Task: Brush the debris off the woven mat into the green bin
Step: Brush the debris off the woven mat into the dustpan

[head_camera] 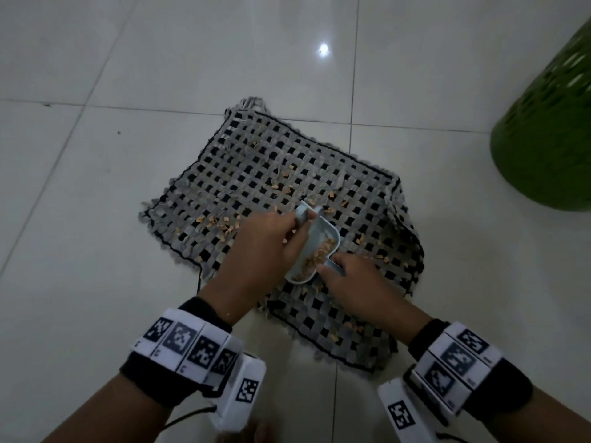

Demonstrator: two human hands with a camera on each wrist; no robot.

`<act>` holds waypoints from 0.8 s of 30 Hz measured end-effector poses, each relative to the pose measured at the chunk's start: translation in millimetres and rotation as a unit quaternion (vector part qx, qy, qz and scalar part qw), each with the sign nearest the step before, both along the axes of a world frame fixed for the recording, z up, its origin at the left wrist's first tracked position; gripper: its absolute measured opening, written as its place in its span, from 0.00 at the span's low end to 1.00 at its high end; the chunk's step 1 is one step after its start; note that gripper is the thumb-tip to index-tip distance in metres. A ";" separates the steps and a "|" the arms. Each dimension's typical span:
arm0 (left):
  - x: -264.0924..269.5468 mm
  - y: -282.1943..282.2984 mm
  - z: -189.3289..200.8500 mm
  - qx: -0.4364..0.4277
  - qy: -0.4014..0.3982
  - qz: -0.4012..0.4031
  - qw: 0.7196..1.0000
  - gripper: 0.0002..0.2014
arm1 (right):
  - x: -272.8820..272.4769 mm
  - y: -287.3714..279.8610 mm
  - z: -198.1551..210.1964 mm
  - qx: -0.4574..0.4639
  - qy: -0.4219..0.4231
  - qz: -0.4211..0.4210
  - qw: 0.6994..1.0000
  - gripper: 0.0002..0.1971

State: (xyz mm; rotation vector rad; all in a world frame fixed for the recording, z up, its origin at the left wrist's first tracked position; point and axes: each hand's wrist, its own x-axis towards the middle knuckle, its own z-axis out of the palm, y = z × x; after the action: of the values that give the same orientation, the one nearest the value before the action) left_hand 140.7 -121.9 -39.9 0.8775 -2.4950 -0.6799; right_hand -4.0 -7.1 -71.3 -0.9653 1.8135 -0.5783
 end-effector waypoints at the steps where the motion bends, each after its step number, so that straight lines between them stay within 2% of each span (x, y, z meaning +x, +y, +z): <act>1: 1.6 -5.0 0.2 -0.016 0.003 0.012 1.000 0.22 | 0.0 -0.1 -0.7 0.002 0.003 0.000 1.000 0.16; 4: 5.5 -16.6 -0.4 -0.046 -0.009 0.026 0.999 0.16 | -0.1 0.1 -0.6 0.009 0.001 0.003 1.000 0.16; 6: 5.6 -12.7 -0.9 -0.020 -0.021 -0.002 1.000 0.13 | 0.1 0.6 -0.2 0.009 -0.003 0.004 1.000 0.15; 9: 2.9 -6.9 2.2 0.036 -0.019 -0.022 0.999 0.13 | 0.7 1.3 -1.1 0.005 0.001 0.007 1.000 0.14; 12: 1.1 -12.2 4.3 0.000 0.012 0.007 1.000 0.16 | 1.3 2.7 -1.8 0.007 0.002 0.008 1.000 0.15; 14: -2.3 -11.4 3.6 -0.032 -0.006 0.002 0.999 0.12 | 1.6 4.2 -3.5 0.004 0.001 0.007 1.000 0.14; 16: -4.2 -6.0 1.7 -0.022 -0.026 -0.027 0.999 0.09 | 2.4 5.2 -4.8 -0.006 0.001 0.012 1.000 0.12; 18: -3.4 -2.6 -0.3 0.002 -0.030 -0.046 0.999 0.12 | 3.5 5.6 -5.1 -0.022 0.000 0.016 1.000 0.12; 24: 6.4 -22.1 23.0 0.067 0.038 0.020 0.997 0.10 | 8.7 9.8 -0.9 -0.060 -0.013 -0.002 0.998 0.13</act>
State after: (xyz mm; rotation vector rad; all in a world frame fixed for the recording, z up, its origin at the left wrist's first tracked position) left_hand 147.1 -143.9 -16.9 0.9277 -2.3814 -0.8593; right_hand 4.7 2.8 -72.2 -1.0306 1.7750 -0.7061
